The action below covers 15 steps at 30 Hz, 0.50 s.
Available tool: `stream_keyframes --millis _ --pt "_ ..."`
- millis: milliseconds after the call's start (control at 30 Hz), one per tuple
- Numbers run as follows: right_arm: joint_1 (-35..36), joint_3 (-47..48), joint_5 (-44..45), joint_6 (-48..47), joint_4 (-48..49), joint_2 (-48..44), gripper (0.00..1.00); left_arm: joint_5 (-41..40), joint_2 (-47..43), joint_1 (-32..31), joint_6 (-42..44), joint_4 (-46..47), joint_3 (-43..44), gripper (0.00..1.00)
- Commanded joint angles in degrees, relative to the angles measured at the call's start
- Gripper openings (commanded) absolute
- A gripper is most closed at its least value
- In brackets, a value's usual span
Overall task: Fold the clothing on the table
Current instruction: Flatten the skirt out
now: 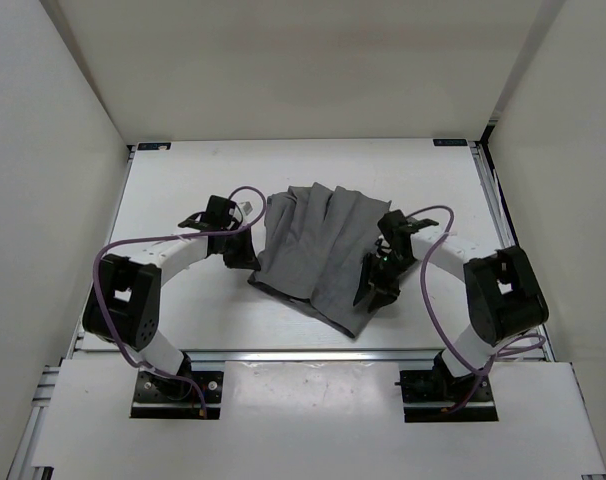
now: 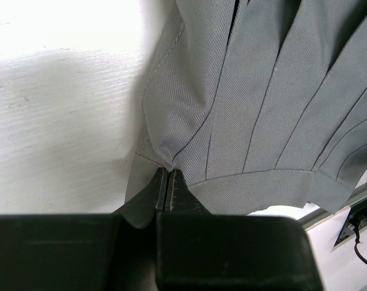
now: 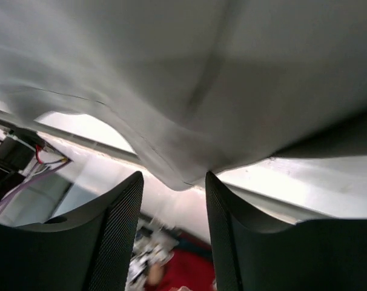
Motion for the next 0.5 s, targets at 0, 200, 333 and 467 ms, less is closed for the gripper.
stream_keyframes --millis 0,200,333,467 --pt "1.08 -3.97 -5.18 6.13 5.08 -3.25 0.51 0.3 0.18 0.44 1.08 0.13 -0.81 0.0" --pt "3.18 -7.41 -6.33 9.22 7.12 -0.89 0.51 0.48 0.71 1.23 1.43 -0.3 -0.9 0.0" --pt "4.42 -9.25 -6.33 9.04 5.88 1.49 0.44 0.83 0.89 1.23 1.26 -0.39 -1.42 0.0" --pt "2.4 -12.06 -4.23 8.07 6.23 3.33 0.28 0.31 0.54 1.41 1.43 -0.21 -2.91 0.0"
